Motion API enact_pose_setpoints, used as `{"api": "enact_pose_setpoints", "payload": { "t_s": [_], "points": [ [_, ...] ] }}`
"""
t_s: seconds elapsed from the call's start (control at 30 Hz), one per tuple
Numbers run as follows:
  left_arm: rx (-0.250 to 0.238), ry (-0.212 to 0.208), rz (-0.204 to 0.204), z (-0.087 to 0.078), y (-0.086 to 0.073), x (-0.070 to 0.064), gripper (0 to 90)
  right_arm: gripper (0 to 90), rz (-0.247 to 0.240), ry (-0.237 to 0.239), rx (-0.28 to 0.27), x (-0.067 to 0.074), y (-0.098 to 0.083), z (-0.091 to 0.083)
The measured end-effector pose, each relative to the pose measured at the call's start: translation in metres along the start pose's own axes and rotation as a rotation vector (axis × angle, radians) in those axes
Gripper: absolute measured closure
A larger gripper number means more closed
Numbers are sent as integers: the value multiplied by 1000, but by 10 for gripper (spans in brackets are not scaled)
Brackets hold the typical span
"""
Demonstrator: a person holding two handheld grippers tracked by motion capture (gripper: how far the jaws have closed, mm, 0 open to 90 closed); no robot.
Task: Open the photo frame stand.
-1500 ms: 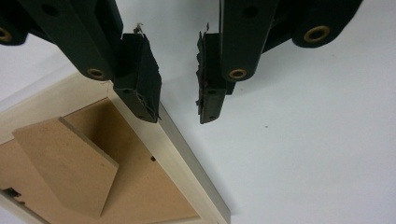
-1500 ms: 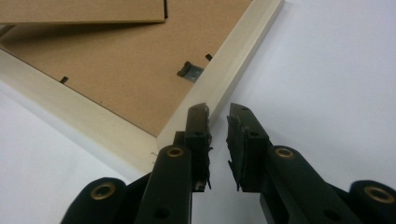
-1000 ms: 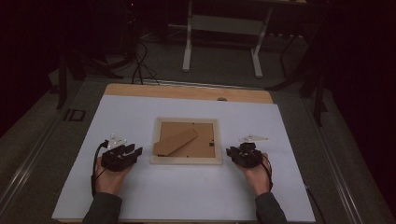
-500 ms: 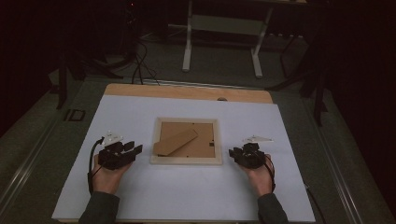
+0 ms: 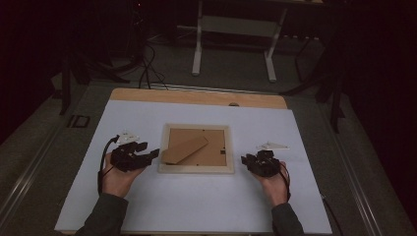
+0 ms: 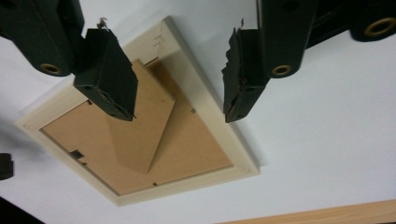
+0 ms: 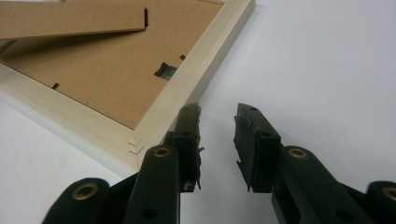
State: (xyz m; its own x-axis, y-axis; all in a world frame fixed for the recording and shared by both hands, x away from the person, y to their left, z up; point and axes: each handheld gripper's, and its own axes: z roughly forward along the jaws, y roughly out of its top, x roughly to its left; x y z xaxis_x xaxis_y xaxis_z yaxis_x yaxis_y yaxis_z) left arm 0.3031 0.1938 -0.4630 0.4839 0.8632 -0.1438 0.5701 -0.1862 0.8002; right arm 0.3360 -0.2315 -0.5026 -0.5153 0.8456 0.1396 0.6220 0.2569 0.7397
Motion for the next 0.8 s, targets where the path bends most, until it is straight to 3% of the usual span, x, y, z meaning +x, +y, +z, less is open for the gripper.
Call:
{"api": "enact_pose_setpoints", "payload": {
  "t_s": [0.27,0.8],
  "points": [
    [13,-18,10,6,15,-2,360,691,1,3,6,-1,-1,2],
    [46,-89,57,27,34,-5,357,685,7,5,13,-3,-2,3]
  ]
}}
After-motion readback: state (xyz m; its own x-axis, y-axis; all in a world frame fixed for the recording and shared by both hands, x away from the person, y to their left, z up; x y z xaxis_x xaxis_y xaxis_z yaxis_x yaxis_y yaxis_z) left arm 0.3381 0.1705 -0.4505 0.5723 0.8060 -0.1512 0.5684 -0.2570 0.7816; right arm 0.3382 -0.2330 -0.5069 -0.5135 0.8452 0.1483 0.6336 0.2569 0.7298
